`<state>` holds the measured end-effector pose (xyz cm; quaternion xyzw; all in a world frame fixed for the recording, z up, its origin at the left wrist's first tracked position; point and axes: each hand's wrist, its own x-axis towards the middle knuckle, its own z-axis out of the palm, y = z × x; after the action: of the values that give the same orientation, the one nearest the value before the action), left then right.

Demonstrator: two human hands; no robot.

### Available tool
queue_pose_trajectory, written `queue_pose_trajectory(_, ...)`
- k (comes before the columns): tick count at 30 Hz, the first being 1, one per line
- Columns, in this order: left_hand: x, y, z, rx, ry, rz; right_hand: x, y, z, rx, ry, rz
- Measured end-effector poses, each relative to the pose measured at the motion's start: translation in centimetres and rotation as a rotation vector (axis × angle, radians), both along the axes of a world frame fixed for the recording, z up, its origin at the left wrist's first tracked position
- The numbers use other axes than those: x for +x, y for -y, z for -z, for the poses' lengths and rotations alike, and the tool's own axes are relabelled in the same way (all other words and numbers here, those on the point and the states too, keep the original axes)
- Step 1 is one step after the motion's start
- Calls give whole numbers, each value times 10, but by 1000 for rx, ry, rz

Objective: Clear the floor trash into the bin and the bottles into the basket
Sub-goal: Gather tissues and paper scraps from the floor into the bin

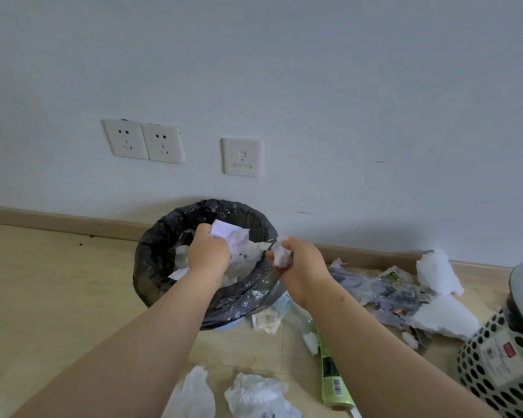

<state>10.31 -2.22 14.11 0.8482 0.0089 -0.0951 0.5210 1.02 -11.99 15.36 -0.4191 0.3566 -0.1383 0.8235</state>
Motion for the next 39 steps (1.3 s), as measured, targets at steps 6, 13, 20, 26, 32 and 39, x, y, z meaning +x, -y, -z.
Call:
queue_pose_trajectory(6,10,-10,-11,-171,-94,-2,13,-22,-6,-3,140,-201)
queue_pose_trajectory(13,8,-18,-7,14,23,136,-6,-9,1,-151,17,-213)
queue_pose_trajectory(20,-28,-3,-1,233,479,459,-51,22,45,-362,-324,-205)
queue_pose_trajectory(26,-69,-10,37,328,781,958,-93,24,85,-494,-539,-338)
queue_pose_trajectory(32,-84,-54,97,577,560,1188,-117,1,124,-811,-676,-694)
queue_pose_trajectory(39,-107,-119,156,602,302,1114,-128,-49,163,-1102,-654,-1016)
